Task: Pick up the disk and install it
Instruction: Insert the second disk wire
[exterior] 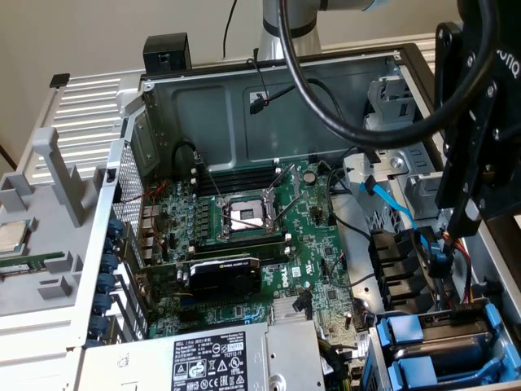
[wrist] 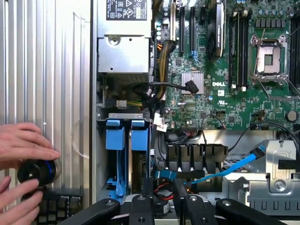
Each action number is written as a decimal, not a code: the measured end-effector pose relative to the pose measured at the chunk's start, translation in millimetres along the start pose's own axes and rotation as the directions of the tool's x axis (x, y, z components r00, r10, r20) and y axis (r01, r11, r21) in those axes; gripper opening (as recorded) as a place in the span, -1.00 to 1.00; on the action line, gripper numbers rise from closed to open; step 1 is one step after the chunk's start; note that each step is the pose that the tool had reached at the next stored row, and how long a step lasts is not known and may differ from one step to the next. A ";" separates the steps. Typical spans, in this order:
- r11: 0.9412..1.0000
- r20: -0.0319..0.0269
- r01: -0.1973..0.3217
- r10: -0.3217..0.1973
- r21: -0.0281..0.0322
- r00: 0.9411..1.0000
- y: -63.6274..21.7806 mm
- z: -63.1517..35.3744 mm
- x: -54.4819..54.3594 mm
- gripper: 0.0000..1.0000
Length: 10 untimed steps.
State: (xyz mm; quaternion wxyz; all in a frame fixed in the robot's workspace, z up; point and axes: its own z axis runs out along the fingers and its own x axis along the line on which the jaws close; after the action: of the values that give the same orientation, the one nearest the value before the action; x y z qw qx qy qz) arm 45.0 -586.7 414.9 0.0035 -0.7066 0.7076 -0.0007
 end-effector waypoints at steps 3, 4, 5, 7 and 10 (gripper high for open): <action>1.000 0.000 0.000 0.000 0.000 1.000 0.0 0.0 0.0 -0.37; 1.000 0.000 -0.001 0.001 0.000 1.000 0.0 0.0 0.0 -0.37; 1.000 -0.001 -0.001 0.001 0.000 1.000 0.0 0.0 -0.5 -0.37; 1.000 -0.004 -0.002 0.002 0.000 1.000 0.1 0.3 -2.5 -0.37; 1.000 -0.016 -0.002 0.002 -0.003 1.000 0.0 0.6 -6.9 -0.37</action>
State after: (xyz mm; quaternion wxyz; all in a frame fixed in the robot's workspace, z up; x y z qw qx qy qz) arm 45.1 -579.8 414.4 -0.0033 -0.7059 0.7083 -0.0053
